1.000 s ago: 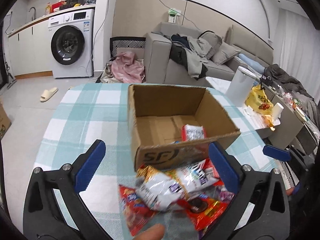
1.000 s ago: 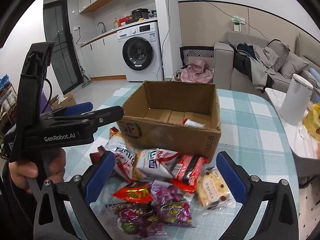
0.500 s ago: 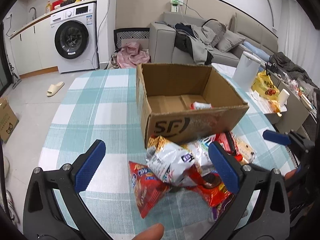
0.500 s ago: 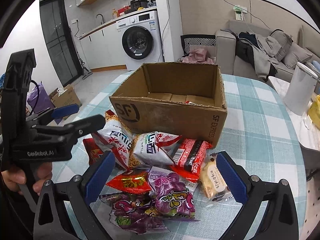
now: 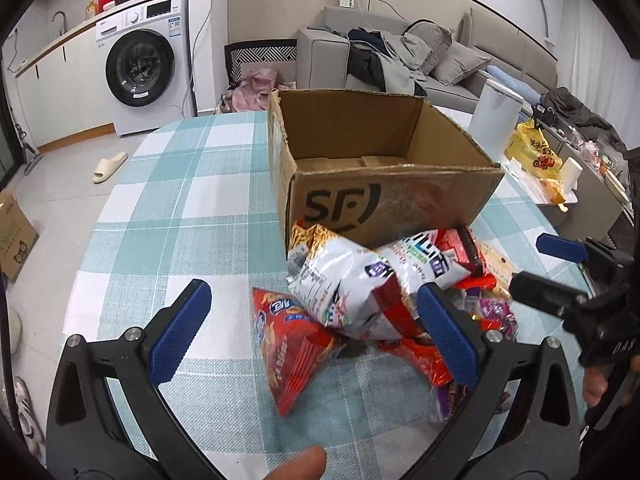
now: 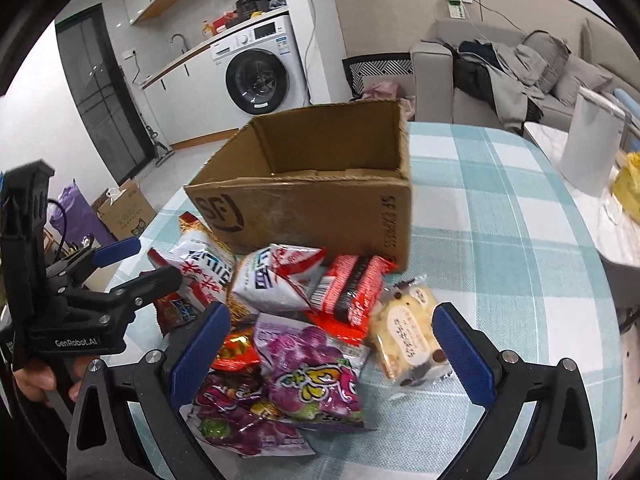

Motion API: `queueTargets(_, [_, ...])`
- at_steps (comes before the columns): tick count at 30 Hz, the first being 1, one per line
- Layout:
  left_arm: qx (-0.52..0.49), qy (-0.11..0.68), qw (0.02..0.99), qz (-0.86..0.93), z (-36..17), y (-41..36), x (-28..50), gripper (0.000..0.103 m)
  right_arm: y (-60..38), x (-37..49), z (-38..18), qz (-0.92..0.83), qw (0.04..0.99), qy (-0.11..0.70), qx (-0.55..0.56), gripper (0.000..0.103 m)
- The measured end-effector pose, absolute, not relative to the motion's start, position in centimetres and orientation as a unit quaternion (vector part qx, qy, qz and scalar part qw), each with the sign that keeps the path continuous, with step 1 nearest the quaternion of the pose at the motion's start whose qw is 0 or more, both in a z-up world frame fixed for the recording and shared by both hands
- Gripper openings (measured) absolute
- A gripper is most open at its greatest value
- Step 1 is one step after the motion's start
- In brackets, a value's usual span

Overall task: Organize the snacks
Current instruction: 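Withdraw both tools from the box back toward the snack pile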

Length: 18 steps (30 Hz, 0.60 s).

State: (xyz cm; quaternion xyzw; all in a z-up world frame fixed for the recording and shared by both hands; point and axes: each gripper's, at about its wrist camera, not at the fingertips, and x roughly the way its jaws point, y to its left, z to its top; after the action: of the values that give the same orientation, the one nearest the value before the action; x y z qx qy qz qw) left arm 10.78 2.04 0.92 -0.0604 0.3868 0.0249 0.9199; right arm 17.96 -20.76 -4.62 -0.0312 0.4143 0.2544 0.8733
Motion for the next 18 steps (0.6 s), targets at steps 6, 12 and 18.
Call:
queueTargets(6, [-0.071, 0.398, 0.914, 0.024, -0.2, 2.6, 10.4, 0.102, -21.7, 17.9, -5.5, 0.268, 0.863, 0.429, -0.013, 0.103])
queueTargets(12, [-0.06, 0.406, 0.912, 0.019, -1.1, 2.3, 9.9, 0.102, -22.3, 17.4, -6.1, 0.266, 0.861, 0.434, -0.019, 0.103])
queueTargets(18, [-0.058, 0.415, 0.908, 0.02, -2.4, 2.7, 9.5, 0.102, -23.1, 17.7, -6.9, 0.252, 0.858, 0.447, -0.018, 0.103])
